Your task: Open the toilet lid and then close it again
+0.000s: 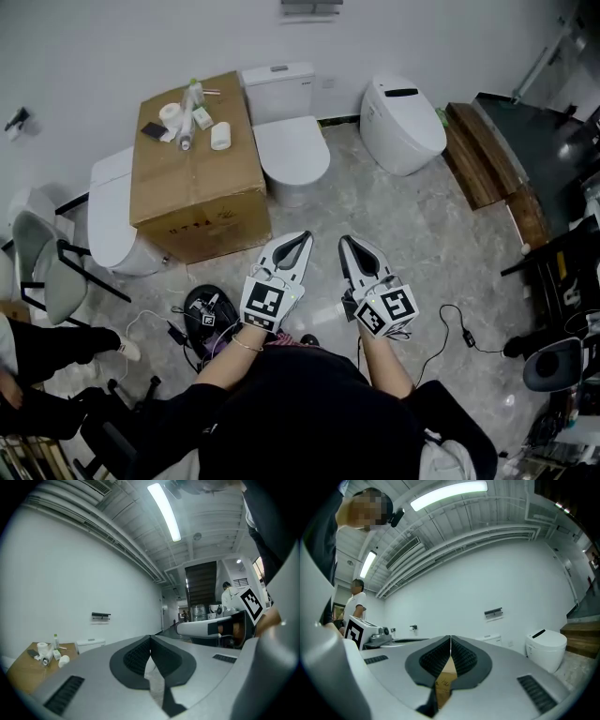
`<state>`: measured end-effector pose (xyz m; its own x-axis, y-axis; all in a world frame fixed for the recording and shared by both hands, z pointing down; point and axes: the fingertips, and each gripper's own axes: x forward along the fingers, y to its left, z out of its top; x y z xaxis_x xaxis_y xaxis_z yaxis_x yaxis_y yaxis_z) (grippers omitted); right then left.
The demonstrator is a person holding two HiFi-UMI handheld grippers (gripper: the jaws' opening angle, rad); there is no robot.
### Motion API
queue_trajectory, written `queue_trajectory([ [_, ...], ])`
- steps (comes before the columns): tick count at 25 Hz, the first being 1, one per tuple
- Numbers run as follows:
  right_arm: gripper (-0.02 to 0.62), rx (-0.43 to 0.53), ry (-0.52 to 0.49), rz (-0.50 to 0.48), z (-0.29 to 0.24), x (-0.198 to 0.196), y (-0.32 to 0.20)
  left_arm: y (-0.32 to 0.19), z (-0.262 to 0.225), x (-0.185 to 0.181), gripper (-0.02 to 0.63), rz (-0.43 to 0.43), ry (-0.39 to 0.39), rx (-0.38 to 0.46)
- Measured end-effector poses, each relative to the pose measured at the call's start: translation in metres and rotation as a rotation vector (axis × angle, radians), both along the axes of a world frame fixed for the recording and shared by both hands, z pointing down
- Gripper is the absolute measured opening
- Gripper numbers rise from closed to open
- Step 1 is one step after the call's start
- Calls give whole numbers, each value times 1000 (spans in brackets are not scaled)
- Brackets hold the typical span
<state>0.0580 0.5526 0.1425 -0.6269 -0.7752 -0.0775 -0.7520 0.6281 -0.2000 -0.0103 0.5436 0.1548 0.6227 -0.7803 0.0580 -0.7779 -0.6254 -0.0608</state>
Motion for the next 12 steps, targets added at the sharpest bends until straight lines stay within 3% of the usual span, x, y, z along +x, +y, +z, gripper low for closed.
queue_trajectory([
  [5, 20, -31, -110, -20, -4, 17, 1, -1, 0, 15, 3, -4, -4, 3],
  [12, 20, -34, -146, -82, -7, 46, 11, 7, -2, 52, 3, -2, -19, 3],
])
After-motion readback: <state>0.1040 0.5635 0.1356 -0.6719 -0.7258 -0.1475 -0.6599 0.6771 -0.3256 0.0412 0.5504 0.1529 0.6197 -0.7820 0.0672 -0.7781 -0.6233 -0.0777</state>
